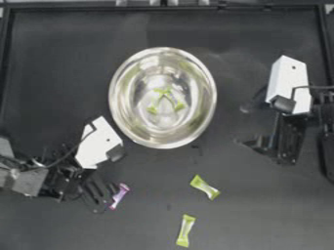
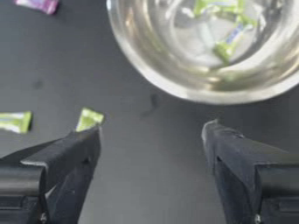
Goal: Put candies in bowl
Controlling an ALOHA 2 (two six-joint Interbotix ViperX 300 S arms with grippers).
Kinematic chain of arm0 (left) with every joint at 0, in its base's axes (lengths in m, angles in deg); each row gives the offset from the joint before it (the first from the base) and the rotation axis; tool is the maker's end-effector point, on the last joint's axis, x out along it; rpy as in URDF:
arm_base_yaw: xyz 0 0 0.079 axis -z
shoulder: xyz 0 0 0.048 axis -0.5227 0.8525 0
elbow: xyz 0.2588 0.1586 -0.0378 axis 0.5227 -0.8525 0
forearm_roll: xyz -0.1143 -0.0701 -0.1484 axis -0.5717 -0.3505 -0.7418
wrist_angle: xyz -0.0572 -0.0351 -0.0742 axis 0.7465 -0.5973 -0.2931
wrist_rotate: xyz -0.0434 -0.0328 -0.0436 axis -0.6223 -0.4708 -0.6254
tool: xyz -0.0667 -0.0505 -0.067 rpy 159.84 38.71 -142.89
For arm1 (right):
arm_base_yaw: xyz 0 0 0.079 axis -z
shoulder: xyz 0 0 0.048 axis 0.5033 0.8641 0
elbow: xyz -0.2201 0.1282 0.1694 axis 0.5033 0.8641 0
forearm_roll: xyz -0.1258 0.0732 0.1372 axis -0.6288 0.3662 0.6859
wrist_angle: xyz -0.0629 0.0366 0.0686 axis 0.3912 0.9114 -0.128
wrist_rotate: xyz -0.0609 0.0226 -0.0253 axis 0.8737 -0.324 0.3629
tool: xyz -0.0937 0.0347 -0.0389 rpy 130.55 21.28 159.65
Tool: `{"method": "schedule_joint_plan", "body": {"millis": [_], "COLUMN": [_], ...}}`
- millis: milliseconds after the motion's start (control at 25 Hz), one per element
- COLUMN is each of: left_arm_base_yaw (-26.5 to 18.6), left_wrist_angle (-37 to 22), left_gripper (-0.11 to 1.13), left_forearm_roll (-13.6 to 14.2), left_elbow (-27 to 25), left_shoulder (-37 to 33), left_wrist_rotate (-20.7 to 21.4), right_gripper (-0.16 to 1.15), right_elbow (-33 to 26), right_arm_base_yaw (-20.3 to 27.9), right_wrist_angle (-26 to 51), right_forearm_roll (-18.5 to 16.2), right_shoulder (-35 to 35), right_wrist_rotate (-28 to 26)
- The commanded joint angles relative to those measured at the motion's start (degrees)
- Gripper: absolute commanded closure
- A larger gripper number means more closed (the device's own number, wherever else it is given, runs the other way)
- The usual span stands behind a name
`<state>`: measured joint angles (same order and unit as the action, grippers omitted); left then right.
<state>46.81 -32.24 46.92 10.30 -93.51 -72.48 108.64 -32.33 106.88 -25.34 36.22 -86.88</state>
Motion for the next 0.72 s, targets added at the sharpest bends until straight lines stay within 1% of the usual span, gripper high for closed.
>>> {"method": "schedule_joint_plan", "body": {"millis": [40,160,400,720], "left_arm_base_yaw": [1.14,1.32,1.93,1.93], "left_wrist_angle": [1.58,2.29,2.46,2.2], "left_gripper": [0.0,0.0,0.01,0.01], "left_forearm_roll": [0.35,0.26,0.18,-1.23], "left_elbow": [1.93,2.37,2.9,3.08], "left_shoulder": [0.7,2.2,4.75,8.0], "left_wrist_rotate": [-1.14,-2.2,-4.22,-4.75], "right_gripper": [0.0,0.0,0.0,0.0], "right_elbow": [-0.62,-0.44,-0.44,-0.53], "right_arm_base_yaw": [-1.41,-2.02,-2.99,-3.43], "right_wrist_angle": [1.05,1.23,0.97,0.62], "right_forearm_roll": [-1.05,-1.58,-1.58,-1.58], "right_shoulder": [-1.41,-1.58,-1.58,-1.58], "right_wrist_rotate": [-1.41,-2.37,-2.81,-2.81]}}
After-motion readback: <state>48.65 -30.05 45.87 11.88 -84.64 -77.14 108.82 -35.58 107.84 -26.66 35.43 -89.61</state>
